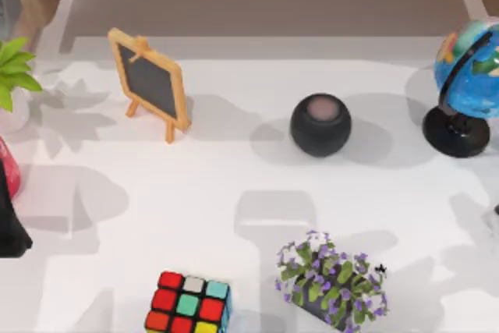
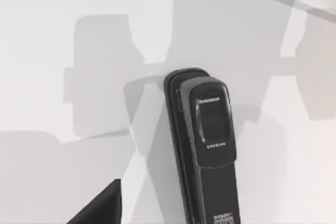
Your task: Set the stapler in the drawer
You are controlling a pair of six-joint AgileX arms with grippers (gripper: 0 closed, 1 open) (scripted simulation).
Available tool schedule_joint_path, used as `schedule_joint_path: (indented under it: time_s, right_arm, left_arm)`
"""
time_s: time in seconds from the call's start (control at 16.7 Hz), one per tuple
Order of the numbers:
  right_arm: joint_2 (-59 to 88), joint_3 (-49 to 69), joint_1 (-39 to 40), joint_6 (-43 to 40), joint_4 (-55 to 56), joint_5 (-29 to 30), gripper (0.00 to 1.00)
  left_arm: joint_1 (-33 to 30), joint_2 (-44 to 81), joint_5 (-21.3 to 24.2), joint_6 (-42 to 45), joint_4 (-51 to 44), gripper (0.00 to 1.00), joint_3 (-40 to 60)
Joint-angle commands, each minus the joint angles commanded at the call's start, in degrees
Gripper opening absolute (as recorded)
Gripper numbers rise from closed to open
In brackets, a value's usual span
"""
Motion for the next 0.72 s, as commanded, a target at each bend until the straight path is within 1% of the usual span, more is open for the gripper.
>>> schedule_joint_path:
  time_s: [0.24, 0.42, 0.54, 0.72]
  right_arm:
    - [17.01, 10.87, -0.22, -5.11, -9.6, 0.0, 1.0]
    - [25.99, 16.59, -0.32, -7.8, -14.63, 0.0, 1.0]
    - [29.22, 18.75, -0.37, -8.82, -16.54, -0.01, 1.0]
    - [30.07, 19.34, -0.38, -9.09, -17.05, 0.0, 1.0]
  left_arm:
    - [0.0, 0.0, 0.0, 0.0, 0.0, 1.0, 0.0]
    - [0.0, 0.0, 0.0, 0.0, 0.0, 1.0, 0.0]
    - [0.0, 0.0, 0.0, 0.0, 0.0, 1.0, 0.0]
    - [0.0, 0.0, 0.0, 0.0, 0.0, 1.0, 0.0]
